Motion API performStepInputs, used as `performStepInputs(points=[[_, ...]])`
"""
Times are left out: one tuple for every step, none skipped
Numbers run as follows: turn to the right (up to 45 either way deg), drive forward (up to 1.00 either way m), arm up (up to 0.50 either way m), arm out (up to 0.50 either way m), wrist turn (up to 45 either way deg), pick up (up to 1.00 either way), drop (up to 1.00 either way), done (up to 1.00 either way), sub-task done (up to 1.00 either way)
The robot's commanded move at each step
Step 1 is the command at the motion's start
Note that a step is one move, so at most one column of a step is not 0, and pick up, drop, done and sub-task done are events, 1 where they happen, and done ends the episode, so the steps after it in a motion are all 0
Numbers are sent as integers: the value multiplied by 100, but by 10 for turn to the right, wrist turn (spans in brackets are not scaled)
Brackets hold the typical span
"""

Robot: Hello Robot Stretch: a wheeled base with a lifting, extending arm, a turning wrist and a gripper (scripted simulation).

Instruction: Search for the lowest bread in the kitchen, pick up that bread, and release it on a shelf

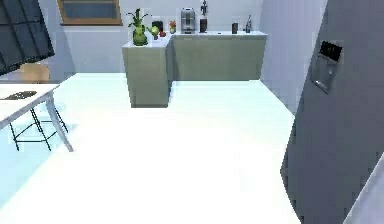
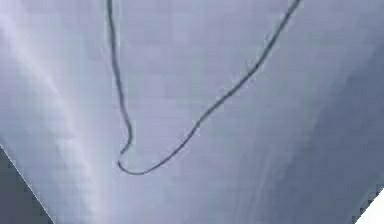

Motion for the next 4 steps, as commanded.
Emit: performStepInputs(points=[[0,100,0,0,0,0,0,0,0],[0,100,0,0,0,0,0,0,0],[0,100,0,0,0,0,0,0,0],[60,0,0,0,0,0,0,0,0]])
